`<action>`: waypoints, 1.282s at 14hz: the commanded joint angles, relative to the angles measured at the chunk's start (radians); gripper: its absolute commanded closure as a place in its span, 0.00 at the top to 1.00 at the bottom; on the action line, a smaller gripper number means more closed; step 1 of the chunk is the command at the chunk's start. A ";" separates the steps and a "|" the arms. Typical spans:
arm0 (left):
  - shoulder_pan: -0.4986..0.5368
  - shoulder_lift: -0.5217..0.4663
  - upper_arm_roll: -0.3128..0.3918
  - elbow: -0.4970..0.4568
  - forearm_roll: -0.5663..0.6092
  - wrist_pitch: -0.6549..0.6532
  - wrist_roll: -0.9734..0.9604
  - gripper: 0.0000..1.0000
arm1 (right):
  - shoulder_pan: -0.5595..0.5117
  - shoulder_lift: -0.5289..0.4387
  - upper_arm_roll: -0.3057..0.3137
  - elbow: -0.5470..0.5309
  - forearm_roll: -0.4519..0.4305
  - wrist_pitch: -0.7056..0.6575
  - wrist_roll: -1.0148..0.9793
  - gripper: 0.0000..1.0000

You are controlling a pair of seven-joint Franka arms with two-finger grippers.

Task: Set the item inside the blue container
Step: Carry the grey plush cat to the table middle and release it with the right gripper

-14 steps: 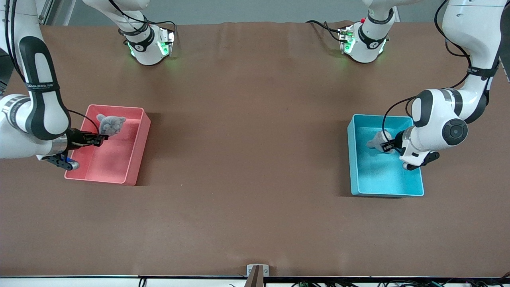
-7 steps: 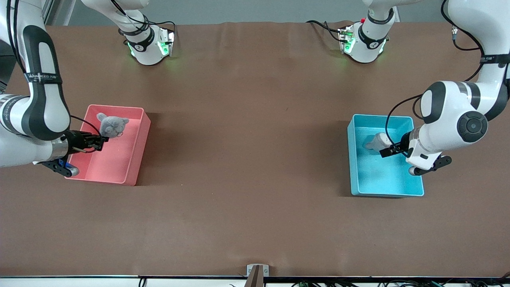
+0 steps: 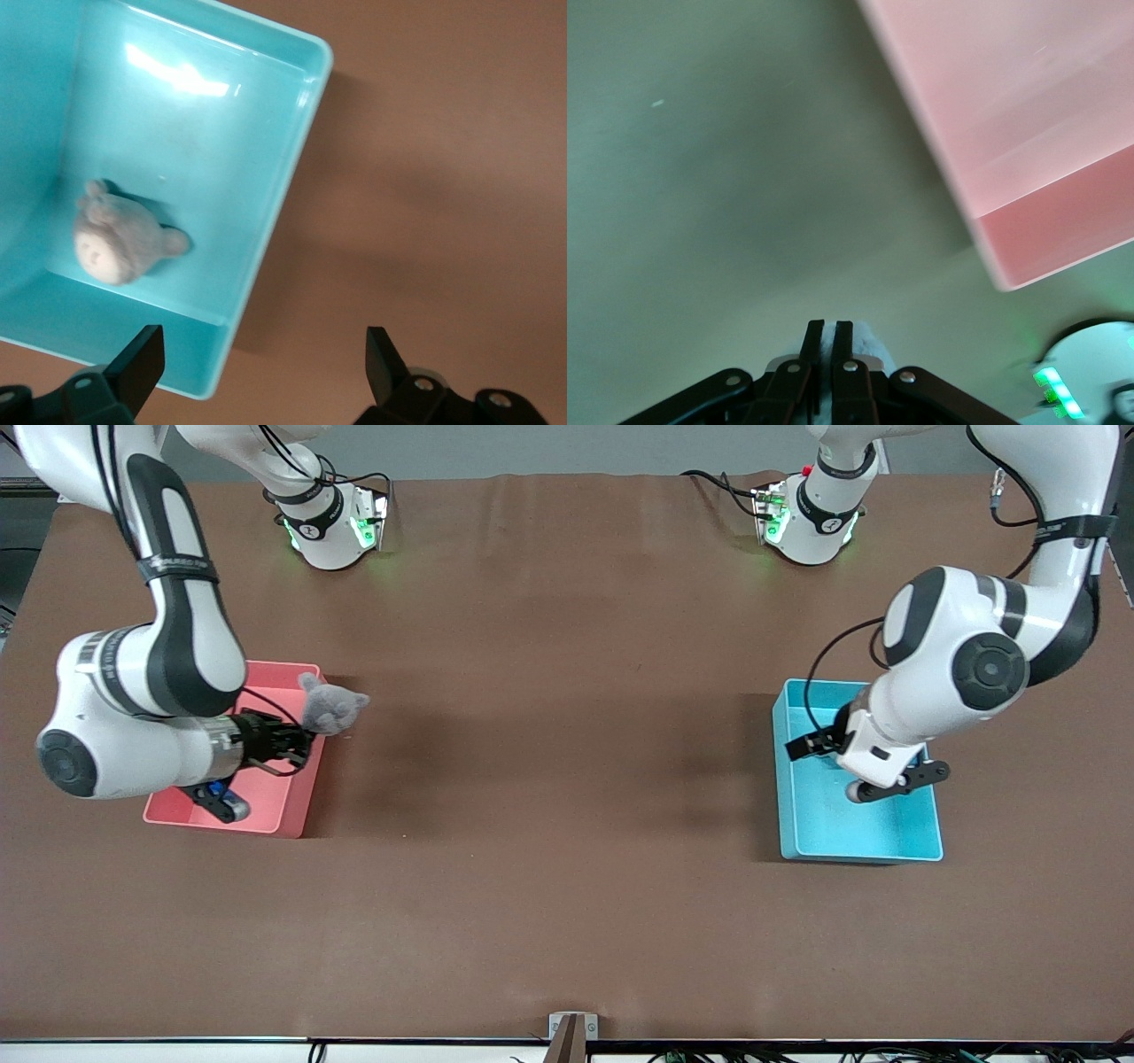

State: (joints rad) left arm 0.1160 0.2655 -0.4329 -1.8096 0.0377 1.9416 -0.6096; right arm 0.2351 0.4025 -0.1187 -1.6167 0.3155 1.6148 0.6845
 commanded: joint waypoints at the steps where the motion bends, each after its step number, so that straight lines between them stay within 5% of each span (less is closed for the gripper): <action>1: -0.013 0.034 -0.055 0.050 -0.001 -0.017 -0.105 1.00 | 0.085 0.027 -0.009 0.015 0.036 0.060 0.140 0.00; 9: -0.136 0.179 -0.049 0.096 0.022 0.207 -0.456 1.00 | 0.300 0.156 -0.009 0.032 0.109 0.379 0.435 0.00; 12: -0.162 0.237 -0.053 0.099 0.157 0.290 -0.528 1.00 | 0.378 0.248 -0.009 0.096 0.106 0.474 0.570 0.00; 18: -0.187 0.296 -0.052 0.101 0.220 0.336 -0.621 1.00 | 0.466 0.323 -0.009 0.115 0.105 0.641 0.687 0.00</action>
State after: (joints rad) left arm -0.0695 0.5474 -0.4853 -1.7315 0.2331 2.2782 -1.2065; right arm 0.6806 0.7001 -0.1156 -1.5263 0.4064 2.2373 1.3346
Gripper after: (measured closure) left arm 0.000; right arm 0.930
